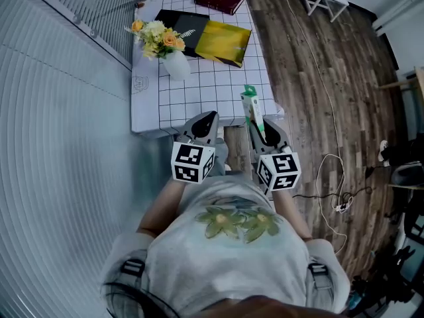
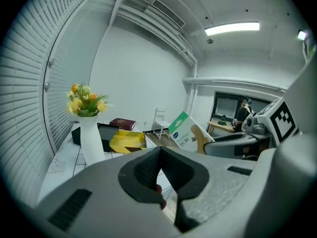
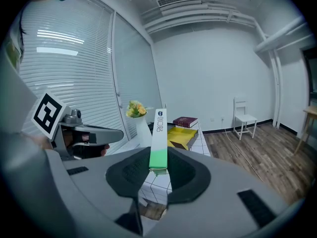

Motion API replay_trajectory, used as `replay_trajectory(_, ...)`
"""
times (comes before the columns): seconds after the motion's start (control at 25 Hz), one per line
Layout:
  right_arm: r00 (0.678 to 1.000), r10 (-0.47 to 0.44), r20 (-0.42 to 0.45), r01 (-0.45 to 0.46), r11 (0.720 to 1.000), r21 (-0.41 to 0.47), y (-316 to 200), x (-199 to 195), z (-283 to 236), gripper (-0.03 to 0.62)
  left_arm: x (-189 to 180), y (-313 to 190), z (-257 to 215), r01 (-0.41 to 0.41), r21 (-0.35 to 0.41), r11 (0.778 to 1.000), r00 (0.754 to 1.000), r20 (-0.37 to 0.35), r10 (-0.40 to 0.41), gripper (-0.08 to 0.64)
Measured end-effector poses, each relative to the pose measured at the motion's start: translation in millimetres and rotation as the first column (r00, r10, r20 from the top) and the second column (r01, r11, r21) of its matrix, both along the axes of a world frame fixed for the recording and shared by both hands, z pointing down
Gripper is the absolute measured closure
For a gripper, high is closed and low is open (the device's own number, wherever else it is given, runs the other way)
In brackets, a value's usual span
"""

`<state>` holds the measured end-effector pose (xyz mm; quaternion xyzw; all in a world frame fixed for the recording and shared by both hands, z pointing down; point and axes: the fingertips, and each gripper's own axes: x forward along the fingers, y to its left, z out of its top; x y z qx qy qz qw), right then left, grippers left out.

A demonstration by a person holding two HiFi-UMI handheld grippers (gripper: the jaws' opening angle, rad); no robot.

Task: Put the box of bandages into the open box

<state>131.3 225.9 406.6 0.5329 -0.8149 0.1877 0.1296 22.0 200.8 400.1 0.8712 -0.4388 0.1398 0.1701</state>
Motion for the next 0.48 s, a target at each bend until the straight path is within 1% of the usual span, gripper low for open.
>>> replay_trajectory(0.28, 1.000, -0.011, -0.004, 0.011, 1.000, 0.008, -43, 1, -6, 0.502, 1, -39, 4, 0.005, -0.013, 1.000, 1.000, 0.000, -0.005, 0.554)
replay_trajectory(0.48, 1.000, -0.008, -0.008, 0.008, 1.000, 0.012, -67, 3, -11, 0.502, 6, -62, 2, -0.006, -0.012, 1.000, 1.000, 0.001, 0.006, 0.554)
